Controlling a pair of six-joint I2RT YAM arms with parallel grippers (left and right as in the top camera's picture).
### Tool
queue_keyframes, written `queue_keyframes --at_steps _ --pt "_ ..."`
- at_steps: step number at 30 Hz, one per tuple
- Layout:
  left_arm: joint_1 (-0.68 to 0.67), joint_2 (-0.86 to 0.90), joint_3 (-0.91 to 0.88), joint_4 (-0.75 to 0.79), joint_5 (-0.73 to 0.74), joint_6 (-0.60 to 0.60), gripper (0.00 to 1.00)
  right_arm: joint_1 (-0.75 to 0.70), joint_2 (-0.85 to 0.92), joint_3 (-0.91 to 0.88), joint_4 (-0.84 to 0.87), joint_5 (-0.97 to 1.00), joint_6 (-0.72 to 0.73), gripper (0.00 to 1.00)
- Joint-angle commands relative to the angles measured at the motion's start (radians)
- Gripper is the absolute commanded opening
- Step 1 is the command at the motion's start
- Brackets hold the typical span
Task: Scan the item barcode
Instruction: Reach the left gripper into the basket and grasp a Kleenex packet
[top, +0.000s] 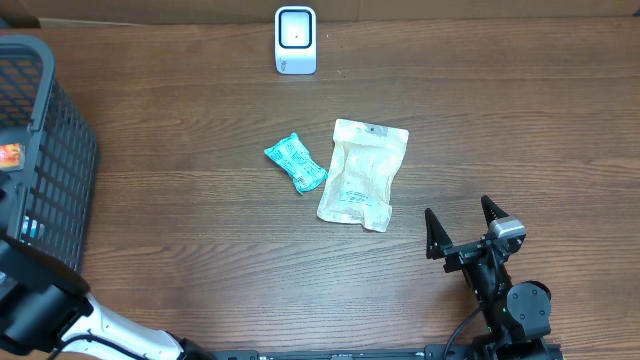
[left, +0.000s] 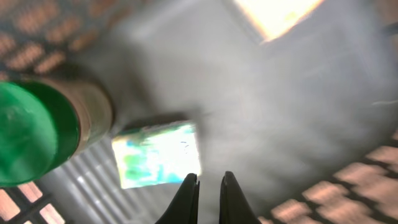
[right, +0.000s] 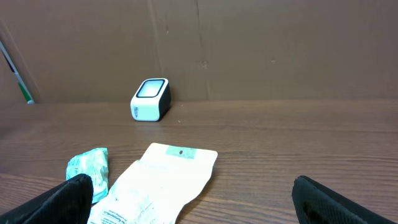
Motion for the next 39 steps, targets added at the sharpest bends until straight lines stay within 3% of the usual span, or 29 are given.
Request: queue_keyframes --at_steps 1,5,6,7,12,13,24,29,39 --pt "-0.002 -0.146 0.116 -0.032 0.150 -0.019 0.04 0.004 -0.009 -0.010 0.007 -0.001 -0.001 1.00" --pt "-0.002 -0.246 0.135 -0.030 0.111 -0.024 0.04 0.004 -0.009 -0.010 0.007 -0.001 -0.001 1.00" --pt "-0.002 -0.259 0.135 -0.030 0.080 -0.023 0.17 0.004 -0.009 -0.010 0.007 -0.001 -0.001 1.00" --pt "-0.002 -0.262 0.134 -0.031 0.047 -0.013 0.36 0.004 -0.009 -0.010 0.007 -0.001 -0.001 1.00" --pt "-0.002 -0.242 0.088 -0.048 0.006 0.063 0.78 0.004 -0.009 -0.010 0.007 -0.001 -0.001 1.00" --pt "-0.002 -0.236 0.063 -0.044 0.006 0.079 1.00 0.004 -0.009 -0.010 0.007 -0.001 -0.001 1.00" --pt "-0.001 -0.176 -0.220 0.168 0.011 0.266 0.99 0.004 -0.009 -0.010 0.007 -0.001 -0.001 1.00" --pt "0.000 -0.089 -0.257 0.180 0.011 0.396 0.99 0.004 -0.009 -0.010 0.007 -0.001 -0.001 1.00" --pt "0.001 0.008 -0.260 0.208 0.006 0.520 1.00 0.004 -0.009 -0.010 0.007 -0.001 -0.001 1.00"
